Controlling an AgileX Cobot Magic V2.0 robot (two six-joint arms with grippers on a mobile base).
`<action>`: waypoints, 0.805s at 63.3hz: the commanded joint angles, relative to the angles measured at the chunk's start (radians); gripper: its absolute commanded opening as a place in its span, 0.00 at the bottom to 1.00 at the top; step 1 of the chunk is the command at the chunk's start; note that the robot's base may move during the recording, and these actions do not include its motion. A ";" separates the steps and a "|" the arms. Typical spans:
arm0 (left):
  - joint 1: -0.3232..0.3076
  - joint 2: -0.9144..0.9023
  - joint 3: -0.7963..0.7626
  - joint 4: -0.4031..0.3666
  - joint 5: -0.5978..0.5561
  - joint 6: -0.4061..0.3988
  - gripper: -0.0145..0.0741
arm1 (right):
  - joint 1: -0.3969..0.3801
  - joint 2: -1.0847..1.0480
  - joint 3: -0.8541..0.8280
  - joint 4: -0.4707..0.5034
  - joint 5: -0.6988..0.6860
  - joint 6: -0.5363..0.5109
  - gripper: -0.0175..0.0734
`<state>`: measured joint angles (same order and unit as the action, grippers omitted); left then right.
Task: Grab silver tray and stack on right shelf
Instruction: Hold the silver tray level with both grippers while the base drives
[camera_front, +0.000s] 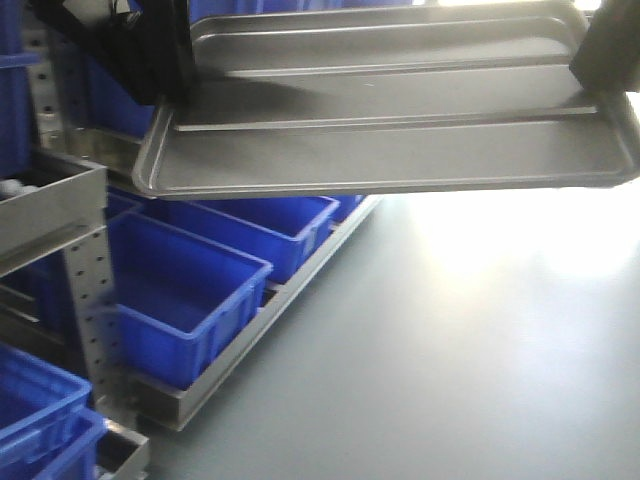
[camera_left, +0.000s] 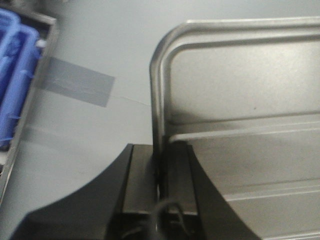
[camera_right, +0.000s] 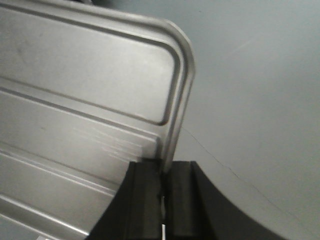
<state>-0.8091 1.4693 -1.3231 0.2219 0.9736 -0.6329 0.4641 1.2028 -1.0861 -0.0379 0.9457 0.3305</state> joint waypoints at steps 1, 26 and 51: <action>-0.014 -0.038 -0.035 0.016 -0.035 0.027 0.05 | -0.002 -0.028 -0.027 -0.010 -0.055 -0.030 0.26; -0.014 -0.038 -0.035 0.016 -0.035 0.027 0.05 | -0.002 -0.028 -0.027 -0.010 -0.052 -0.030 0.26; -0.014 -0.038 -0.035 0.016 -0.035 0.027 0.05 | -0.002 -0.028 -0.027 -0.010 -0.052 -0.030 0.26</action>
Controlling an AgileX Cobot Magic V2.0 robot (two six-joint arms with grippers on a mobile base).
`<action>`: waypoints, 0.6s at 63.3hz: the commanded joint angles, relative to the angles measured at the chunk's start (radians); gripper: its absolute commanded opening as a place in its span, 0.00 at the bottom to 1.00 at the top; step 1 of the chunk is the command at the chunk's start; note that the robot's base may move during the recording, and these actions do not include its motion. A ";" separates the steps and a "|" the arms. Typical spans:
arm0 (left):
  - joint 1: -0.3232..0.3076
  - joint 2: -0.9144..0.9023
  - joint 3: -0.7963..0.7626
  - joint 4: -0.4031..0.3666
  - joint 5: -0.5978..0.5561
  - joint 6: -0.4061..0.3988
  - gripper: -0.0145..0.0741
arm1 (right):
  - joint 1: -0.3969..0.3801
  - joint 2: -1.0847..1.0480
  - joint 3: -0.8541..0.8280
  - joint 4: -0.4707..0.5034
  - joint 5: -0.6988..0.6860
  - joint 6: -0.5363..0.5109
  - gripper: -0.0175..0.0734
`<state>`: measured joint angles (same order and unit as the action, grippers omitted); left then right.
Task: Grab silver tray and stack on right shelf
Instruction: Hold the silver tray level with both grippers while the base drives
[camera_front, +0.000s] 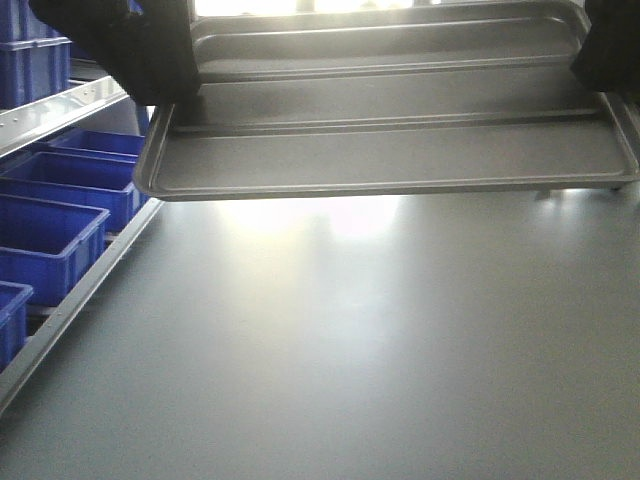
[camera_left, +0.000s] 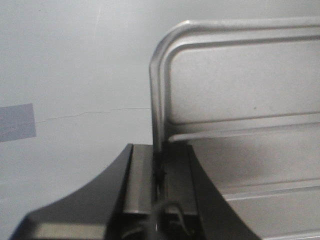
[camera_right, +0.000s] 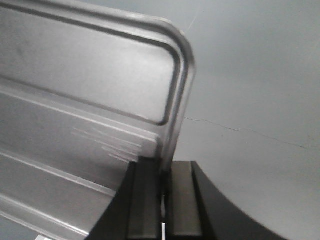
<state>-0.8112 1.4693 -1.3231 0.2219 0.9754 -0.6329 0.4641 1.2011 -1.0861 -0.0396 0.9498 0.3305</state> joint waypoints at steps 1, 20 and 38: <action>-0.011 -0.038 -0.035 0.016 -0.037 0.027 0.05 | -0.002 -0.026 -0.027 -0.008 -0.056 -0.030 0.26; -0.011 -0.038 -0.035 0.016 -0.037 0.027 0.05 | -0.002 -0.026 -0.027 -0.008 -0.056 -0.030 0.26; -0.011 -0.038 -0.035 0.016 -0.037 0.027 0.05 | -0.002 -0.026 -0.027 -0.008 -0.056 -0.030 0.26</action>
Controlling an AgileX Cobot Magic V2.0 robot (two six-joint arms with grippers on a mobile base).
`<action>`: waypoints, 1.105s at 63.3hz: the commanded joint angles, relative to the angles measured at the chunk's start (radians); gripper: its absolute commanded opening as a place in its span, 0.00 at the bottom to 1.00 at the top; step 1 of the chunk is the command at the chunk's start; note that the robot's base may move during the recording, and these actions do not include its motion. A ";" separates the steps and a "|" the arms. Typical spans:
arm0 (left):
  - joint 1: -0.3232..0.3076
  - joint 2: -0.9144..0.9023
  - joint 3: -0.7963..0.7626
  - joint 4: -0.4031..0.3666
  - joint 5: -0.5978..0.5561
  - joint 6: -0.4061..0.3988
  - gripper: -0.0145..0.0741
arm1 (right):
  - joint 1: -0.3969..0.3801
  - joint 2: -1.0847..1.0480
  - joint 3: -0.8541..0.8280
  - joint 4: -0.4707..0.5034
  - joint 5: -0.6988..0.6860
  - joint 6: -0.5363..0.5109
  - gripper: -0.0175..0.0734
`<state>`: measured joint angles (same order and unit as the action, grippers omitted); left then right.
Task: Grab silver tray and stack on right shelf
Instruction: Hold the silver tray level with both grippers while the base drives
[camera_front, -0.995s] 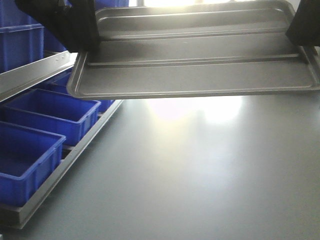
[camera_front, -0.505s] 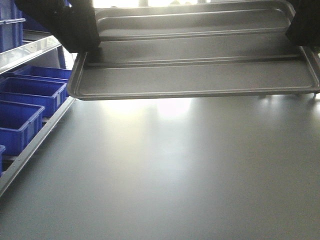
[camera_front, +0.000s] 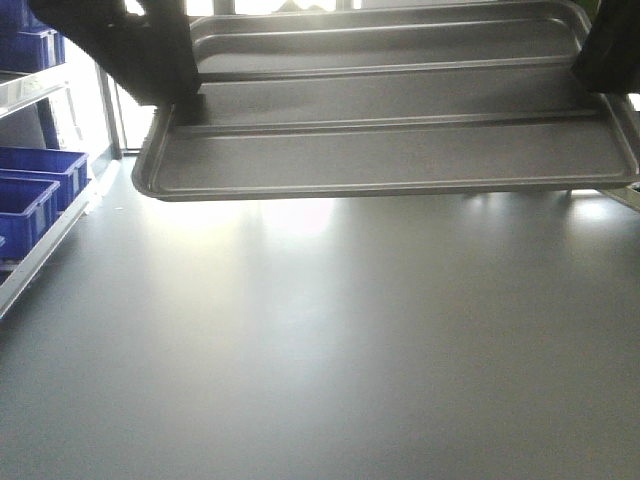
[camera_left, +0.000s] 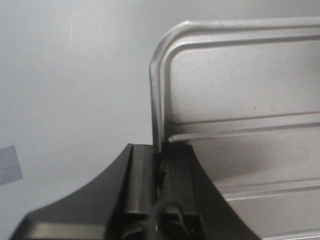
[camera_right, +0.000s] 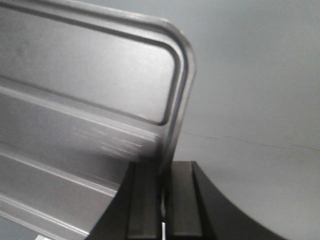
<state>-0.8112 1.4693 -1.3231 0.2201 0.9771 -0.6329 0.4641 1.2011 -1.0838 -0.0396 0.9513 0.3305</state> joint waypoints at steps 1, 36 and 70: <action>-0.011 -0.038 -0.035 0.017 -0.039 0.027 0.05 | -0.002 -0.026 -0.029 -0.008 -0.058 -0.030 0.26; -0.011 -0.038 -0.035 -0.001 -0.039 0.027 0.05 | -0.002 -0.026 -0.029 -0.008 -0.058 -0.030 0.26; -0.011 -0.038 -0.035 -0.006 -0.039 0.027 0.05 | -0.002 -0.026 -0.029 -0.008 -0.058 -0.030 0.26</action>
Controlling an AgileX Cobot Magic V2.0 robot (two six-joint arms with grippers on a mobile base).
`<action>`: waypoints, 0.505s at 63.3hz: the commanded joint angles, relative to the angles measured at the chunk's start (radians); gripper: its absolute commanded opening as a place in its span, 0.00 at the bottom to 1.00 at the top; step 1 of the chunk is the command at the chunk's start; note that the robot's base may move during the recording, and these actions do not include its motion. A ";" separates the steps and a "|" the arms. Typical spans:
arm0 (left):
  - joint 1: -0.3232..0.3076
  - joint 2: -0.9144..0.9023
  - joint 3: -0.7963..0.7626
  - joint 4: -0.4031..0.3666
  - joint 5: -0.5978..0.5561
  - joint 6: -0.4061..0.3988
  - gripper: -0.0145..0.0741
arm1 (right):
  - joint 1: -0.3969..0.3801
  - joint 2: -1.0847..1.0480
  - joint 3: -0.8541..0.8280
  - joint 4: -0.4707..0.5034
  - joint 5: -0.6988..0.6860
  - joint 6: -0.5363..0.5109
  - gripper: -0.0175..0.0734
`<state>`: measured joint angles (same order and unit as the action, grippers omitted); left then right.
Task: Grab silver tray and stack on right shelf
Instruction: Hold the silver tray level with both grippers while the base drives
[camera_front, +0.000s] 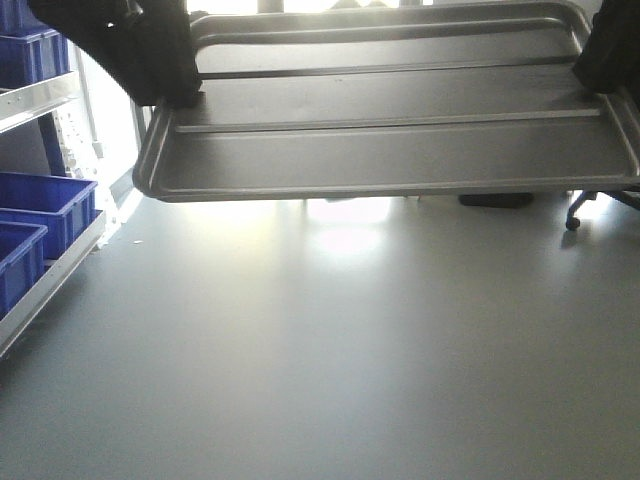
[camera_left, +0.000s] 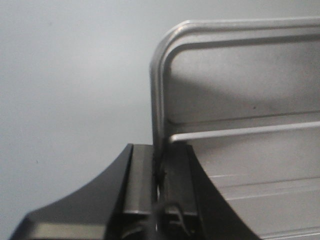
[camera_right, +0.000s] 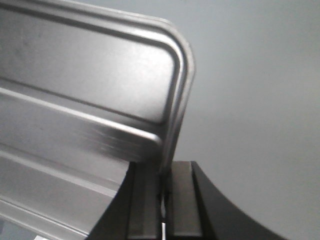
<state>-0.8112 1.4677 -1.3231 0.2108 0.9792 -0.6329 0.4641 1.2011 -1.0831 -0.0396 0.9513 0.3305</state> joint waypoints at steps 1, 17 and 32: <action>-0.011 -0.036 -0.035 0.000 -0.041 0.027 0.05 | -0.002 -0.026 -0.030 -0.008 -0.058 -0.030 0.26; -0.011 -0.036 -0.035 -0.002 -0.041 0.027 0.05 | -0.002 -0.026 -0.030 -0.008 -0.058 -0.030 0.26; -0.011 -0.036 -0.035 -0.002 -0.041 0.027 0.05 | -0.002 -0.026 -0.030 -0.008 -0.058 -0.030 0.26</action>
<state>-0.8112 1.4677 -1.3231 0.2049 0.9812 -0.6326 0.4641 1.2011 -1.0831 -0.0412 0.9513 0.3305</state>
